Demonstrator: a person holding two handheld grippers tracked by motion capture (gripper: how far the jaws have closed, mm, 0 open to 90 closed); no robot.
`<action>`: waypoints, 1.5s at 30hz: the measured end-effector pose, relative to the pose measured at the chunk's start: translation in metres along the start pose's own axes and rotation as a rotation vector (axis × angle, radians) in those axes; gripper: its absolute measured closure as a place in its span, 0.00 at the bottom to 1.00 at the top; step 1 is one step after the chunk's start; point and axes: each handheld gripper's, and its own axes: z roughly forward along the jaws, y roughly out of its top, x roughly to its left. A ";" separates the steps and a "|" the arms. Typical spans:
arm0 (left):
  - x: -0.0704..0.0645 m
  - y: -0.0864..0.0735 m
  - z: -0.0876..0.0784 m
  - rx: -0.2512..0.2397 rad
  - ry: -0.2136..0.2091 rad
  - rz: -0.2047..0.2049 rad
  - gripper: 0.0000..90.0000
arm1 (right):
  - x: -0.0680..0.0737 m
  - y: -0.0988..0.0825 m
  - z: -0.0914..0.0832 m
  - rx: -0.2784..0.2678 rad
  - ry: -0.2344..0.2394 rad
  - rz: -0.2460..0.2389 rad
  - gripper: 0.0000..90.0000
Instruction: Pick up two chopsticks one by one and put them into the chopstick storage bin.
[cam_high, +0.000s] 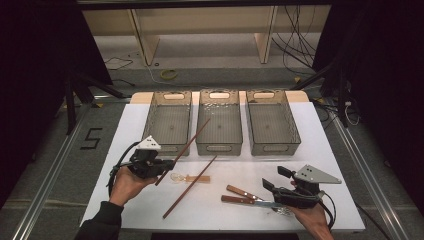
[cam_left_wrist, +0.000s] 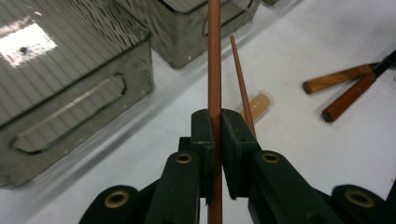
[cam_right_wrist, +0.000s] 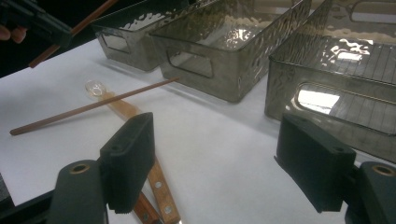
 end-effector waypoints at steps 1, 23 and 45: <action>0.002 0.002 -0.001 -0.008 0.003 -0.001 0.93 | 0.000 0.000 0.000 0.001 0.000 -0.001 0.32; 0.059 0.043 -0.018 -0.086 0.139 -0.053 0.93 | -0.001 0.000 0.000 -0.002 0.001 0.005 0.32; 0.113 0.060 0.002 -0.092 0.205 -0.133 0.93 | -0.001 0.000 0.000 -0.002 0.002 0.008 0.32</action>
